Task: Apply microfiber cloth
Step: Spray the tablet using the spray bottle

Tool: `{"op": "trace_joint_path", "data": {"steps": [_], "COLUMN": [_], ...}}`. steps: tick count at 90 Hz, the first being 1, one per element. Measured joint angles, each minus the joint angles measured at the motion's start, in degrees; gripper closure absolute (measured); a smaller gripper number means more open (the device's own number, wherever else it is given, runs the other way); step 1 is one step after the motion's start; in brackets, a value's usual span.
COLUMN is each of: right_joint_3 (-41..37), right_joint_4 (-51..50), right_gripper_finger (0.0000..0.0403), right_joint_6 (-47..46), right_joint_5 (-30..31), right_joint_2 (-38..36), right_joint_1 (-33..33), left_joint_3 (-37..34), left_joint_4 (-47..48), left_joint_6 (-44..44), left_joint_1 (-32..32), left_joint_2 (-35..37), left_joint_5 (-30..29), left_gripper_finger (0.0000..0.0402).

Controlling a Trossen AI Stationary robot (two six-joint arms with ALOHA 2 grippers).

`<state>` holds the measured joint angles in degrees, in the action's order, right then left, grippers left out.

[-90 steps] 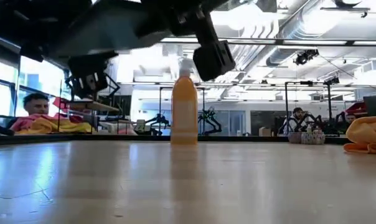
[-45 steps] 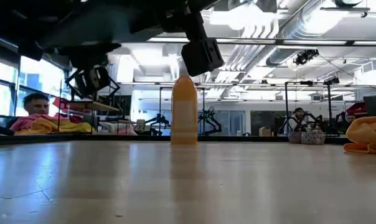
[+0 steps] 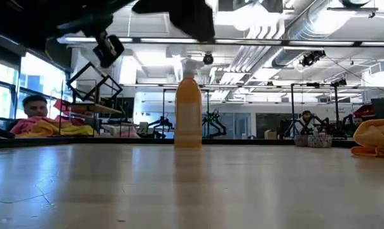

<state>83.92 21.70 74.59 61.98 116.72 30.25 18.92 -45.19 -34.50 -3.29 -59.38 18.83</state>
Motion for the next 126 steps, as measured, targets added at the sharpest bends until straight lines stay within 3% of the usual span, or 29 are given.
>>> {"op": "trace_joint_path", "data": {"steps": [21,40,58,66,84,101,113,126], "right_joint_3": [0.02,0.02,0.02,0.02,0.0,0.07,-0.04,-0.04], "right_joint_4": [-13.72,-20.83,-22.05,-21.36,-17.43,-14.08,-13.99,-12.15], "right_gripper_finger": [0.0171,0.0169,0.0174,0.0182,0.0197,0.0205,0.0206,0.0215], "right_joint_6": [-19.26,-48.09,-71.67,-74.91,-75.81,-78.88,-80.64,-80.62], "right_joint_5": [-4.66,-13.39,-30.67,-35.29,-37.8,-47.31,-47.86,-47.37], "right_joint_2": [-9.28,-14.71,-16.85,-16.49,-16.32,-15.89,-13.52,-12.65], "right_joint_1": [0.74,-2.59,-8.87,-11.4,-15.17,-18.06,-19.28,-19.96], "left_joint_3": [-0.01,-0.02,-0.04,-0.04,-0.02,-0.02,-0.04,-0.07], "left_joint_4": [-2.55,-4.54,-5.7,-8.73,-9.57,-9.31,-7.69,-8.48], "left_joint_6": [7.14,15.87,24.08,26.32,29.71,32.84,34.98,35.25], "left_joint_1": [4.32,5.15,2.2,1.06,-0.75,-2.08,-3.13,-3.3], "left_joint_2": [10.42,16.52,17.12,17.28,17.2,17.01,15.6,13.04], "left_joint_5": [-2.76,-3.11,-5.95,-7.9,-8.63,-14.14,-19.47,-21.24], "left_gripper_finger": [0.0395,0.0395,0.0395,0.0395,0.0395,0.0395,0.0395,0.0395]}}
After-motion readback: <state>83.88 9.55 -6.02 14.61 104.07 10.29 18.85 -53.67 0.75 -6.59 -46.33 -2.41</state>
